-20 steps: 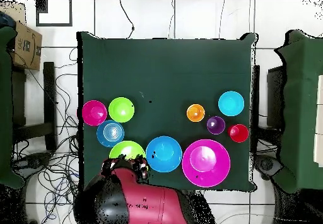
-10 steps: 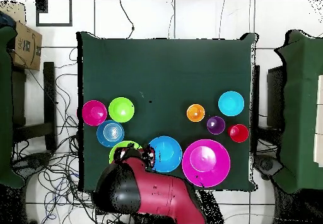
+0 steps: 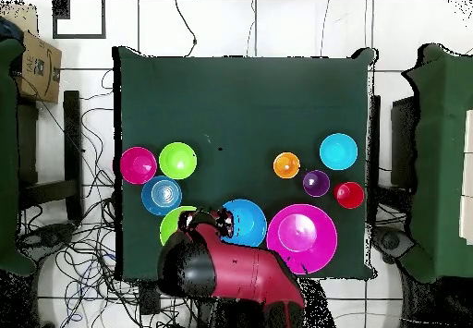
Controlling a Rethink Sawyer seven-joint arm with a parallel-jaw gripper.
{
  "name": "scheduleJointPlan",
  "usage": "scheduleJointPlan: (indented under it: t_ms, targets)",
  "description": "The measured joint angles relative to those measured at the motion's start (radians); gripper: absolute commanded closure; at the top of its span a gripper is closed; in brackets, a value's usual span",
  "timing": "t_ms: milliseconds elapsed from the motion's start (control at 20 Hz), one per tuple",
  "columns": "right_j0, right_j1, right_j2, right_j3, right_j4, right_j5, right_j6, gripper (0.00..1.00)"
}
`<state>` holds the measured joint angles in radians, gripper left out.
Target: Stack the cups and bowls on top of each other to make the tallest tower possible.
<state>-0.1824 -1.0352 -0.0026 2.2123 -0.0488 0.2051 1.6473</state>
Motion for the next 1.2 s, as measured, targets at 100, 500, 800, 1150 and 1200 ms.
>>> scheduleJointPlan:
  t_ms: [100, 500, 800, 1150, 1200]
  targets:
    - [-0.008, 0.023, 0.006, 0.000, -0.012, -0.017, 0.000, 0.00]
    - [-0.050, 0.081, 0.026, 0.000, -0.061, -0.039, 0.000, 0.00]
    - [-0.083, 0.081, 0.035, 0.000, -0.084, -0.039, 0.000, 0.00]
    - [-0.092, 0.021, 0.035, 0.001, -0.084, -0.039, 0.000, 0.00]
    - [-0.092, 0.011, 0.035, 0.001, -0.084, -0.039, 0.000, 0.00]
